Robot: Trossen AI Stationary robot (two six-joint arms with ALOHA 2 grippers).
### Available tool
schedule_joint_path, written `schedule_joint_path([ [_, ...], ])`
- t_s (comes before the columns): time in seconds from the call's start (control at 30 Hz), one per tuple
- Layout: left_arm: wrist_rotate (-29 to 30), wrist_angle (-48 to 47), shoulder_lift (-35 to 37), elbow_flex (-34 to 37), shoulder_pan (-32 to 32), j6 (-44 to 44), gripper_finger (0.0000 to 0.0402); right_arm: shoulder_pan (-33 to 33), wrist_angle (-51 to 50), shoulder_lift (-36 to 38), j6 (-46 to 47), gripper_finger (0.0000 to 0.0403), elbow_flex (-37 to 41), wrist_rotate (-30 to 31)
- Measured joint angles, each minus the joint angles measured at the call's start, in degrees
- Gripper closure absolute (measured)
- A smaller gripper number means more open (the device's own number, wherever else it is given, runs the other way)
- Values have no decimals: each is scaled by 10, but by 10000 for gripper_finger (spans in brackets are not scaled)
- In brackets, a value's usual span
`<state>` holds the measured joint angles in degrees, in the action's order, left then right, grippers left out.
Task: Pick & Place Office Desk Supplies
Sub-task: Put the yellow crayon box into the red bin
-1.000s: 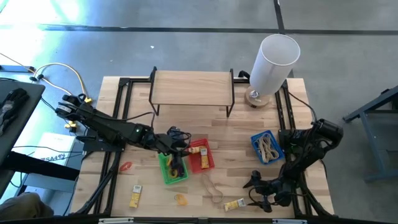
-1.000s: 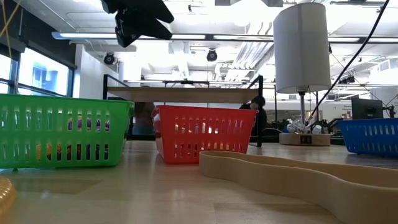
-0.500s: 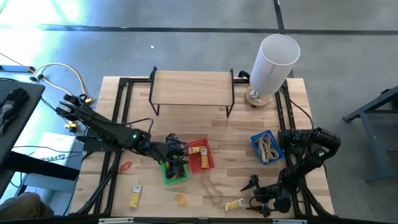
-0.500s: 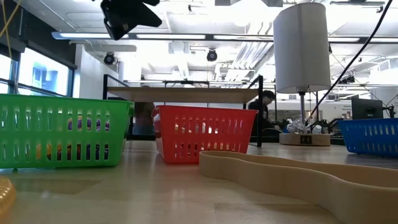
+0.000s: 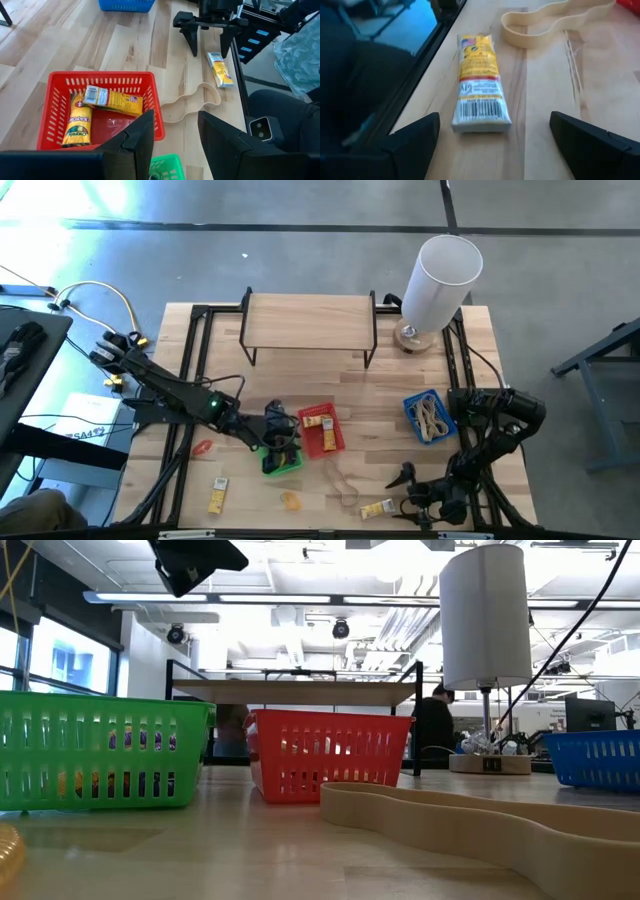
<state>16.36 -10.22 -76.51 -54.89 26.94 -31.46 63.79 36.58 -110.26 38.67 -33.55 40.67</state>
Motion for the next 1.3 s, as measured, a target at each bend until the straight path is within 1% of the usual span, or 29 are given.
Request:
schedule_joint_path([
  [0.1, 0, 1, -4, 0, 0, 0, 254, -1, -3, 0, -38, 34, 0, -1],
  [0.23, 0, 7, -23, 0, 0, 0, 254, -10, -2, 0, -55, 34, 0, -5],
  [0.43, -1, 21, -56, 0, 0, -13, 254, -31, -1, 0, -61, 34, 0, -23],
  [0.77, -1, 38, -67, 0, 12, -20, 254, -63, 6, 1, -63, 34, -3, -58],
  [0.9, 0, 52, -67, 0, 23, -20, 254, -69, -3, 0, -98, 34, -17, -65],
  [1.03, 1, 69, -82, 0, 36, -20, 254, -71, -7, -1, -132, 34, -31, -72],
  [1.2, 3, 89, -103, 0, 45, -20, 254, -74, -11, -1, -128, 36, -33, -83],
  [1.3, 3, 97, -112, 0, 48, -20, 254, -73, -21, 0, -116, 49, -33, -82],
])
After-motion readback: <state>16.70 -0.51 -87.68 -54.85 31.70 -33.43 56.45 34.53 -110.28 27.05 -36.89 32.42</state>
